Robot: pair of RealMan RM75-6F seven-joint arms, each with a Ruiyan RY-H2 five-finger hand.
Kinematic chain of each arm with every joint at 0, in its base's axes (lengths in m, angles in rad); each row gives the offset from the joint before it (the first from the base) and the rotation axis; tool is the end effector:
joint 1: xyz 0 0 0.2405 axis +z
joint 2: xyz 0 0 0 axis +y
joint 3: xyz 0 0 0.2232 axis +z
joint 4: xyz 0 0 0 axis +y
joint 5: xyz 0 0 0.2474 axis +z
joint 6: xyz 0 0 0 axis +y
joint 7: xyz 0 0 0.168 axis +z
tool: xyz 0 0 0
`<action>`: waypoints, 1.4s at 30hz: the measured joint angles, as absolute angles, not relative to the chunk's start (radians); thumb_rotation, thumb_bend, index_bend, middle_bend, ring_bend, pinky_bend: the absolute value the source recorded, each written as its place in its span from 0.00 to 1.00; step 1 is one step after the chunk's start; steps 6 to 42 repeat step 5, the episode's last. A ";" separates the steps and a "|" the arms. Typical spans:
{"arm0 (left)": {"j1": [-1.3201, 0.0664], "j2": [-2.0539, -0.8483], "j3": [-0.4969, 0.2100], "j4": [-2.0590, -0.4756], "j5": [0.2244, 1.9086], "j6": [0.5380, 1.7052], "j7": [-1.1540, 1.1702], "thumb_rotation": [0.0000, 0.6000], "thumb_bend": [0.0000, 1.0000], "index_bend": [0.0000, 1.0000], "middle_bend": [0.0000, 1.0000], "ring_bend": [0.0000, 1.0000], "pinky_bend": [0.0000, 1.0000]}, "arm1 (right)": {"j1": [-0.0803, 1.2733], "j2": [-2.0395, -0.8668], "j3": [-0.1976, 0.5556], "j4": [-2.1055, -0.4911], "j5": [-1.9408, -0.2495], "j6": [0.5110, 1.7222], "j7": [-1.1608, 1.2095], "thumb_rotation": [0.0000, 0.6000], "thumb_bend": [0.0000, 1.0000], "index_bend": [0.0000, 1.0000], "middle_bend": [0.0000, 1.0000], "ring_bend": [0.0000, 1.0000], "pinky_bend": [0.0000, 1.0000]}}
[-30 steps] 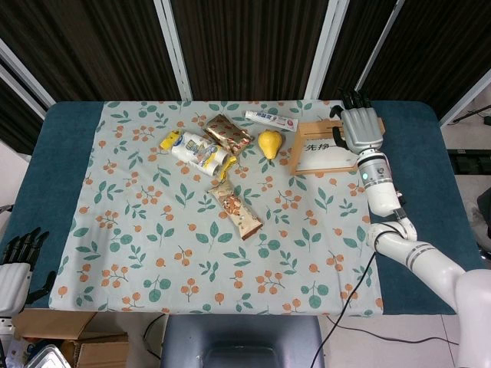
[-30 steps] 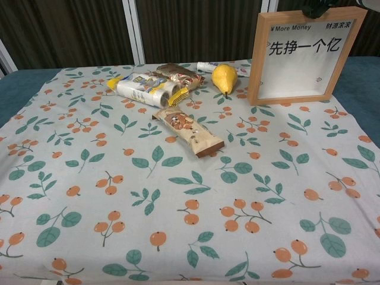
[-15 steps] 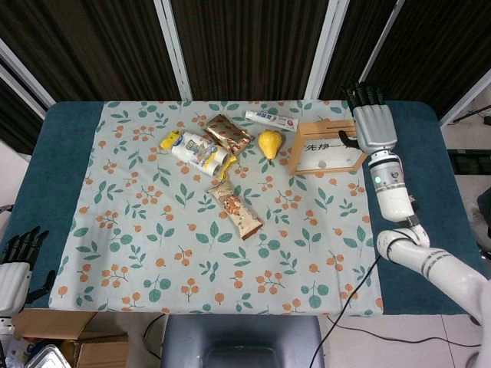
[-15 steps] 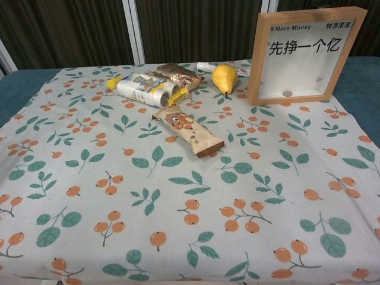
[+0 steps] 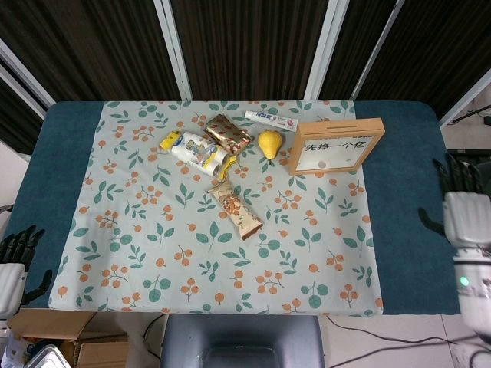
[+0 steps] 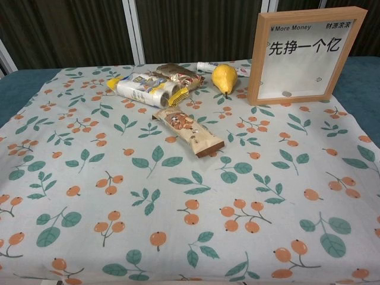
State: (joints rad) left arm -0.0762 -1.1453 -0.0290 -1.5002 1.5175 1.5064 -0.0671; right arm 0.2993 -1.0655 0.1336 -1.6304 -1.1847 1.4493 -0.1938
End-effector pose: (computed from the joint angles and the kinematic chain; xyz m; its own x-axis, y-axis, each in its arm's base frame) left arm -0.3177 0.1996 0.1143 0.4138 0.0001 0.9104 0.9103 -0.0118 -0.4138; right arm -0.2846 -0.2858 0.1541 0.5385 0.1133 0.8349 -0.8416 0.1201 0.5265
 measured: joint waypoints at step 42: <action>-0.075 -1.143 -0.030 -1.508 1.525 1.515 -0.057 1.00 0.41 0.00 0.00 0.00 0.00 | 0.161 -1.079 0.061 -1.604 -1.200 1.547 -0.127 1.00 0.43 0.00 0.00 0.00 0.00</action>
